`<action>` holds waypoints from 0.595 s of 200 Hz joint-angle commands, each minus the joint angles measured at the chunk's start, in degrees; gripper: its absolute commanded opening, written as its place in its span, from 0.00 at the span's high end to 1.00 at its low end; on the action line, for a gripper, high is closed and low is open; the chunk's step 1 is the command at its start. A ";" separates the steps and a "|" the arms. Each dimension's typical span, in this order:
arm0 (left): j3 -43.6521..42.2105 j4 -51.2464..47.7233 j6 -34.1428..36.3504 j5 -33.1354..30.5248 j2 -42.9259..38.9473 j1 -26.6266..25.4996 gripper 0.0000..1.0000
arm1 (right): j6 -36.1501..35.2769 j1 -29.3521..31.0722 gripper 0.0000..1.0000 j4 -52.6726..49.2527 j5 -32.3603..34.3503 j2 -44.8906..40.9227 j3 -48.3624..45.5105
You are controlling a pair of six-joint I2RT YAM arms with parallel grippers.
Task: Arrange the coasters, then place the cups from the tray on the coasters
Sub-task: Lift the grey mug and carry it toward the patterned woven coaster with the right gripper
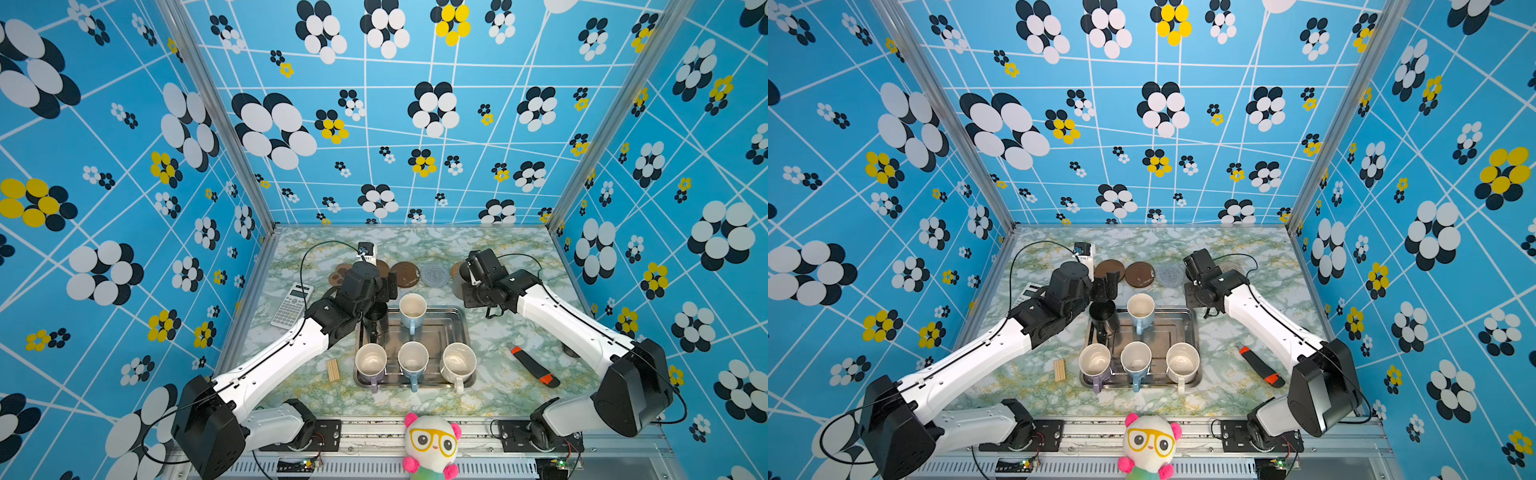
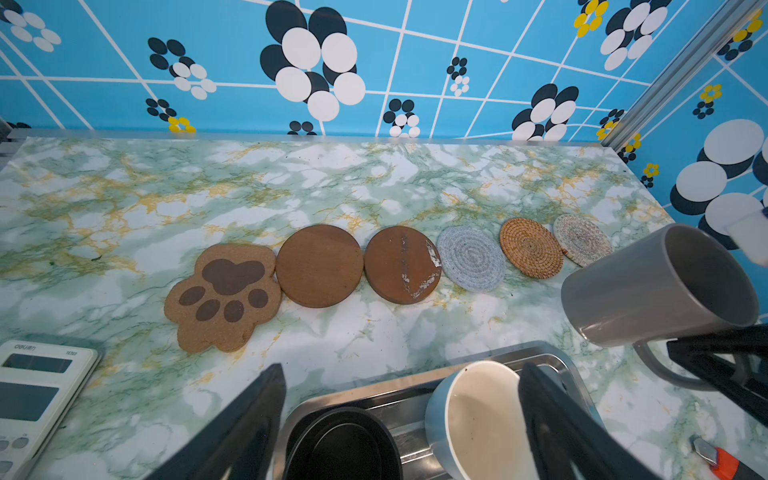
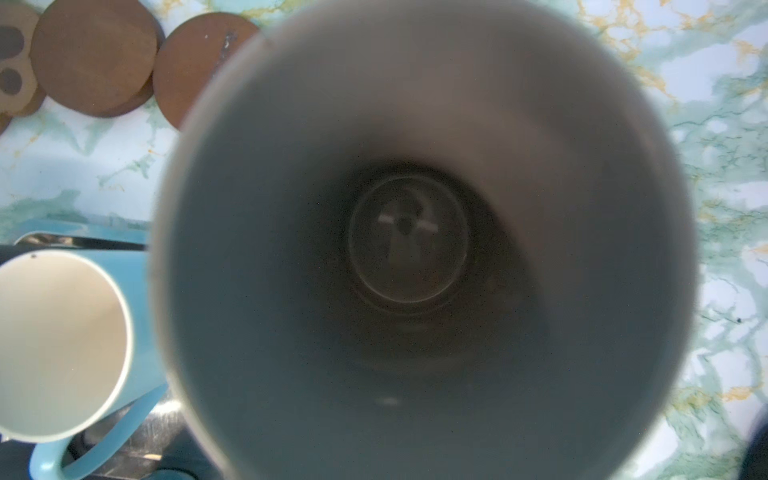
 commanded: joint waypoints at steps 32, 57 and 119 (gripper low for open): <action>0.30 0.57 -1.92 -1.31 1.55 0.39 0.11 | -1.79 -6.43 1.00 6.58 -2.93 1.71 3.22; 0.41 0.52 -2.11 -1.41 1.64 0.43 0.12 | -3.00 -9.15 1.00 6.71 -3.29 4.05 4.59; 0.13 0.21 -2.11 -1.84 1.00 0.43 0.12 | -5.06 -14.50 1.00 6.63 -2.32 8.09 7.94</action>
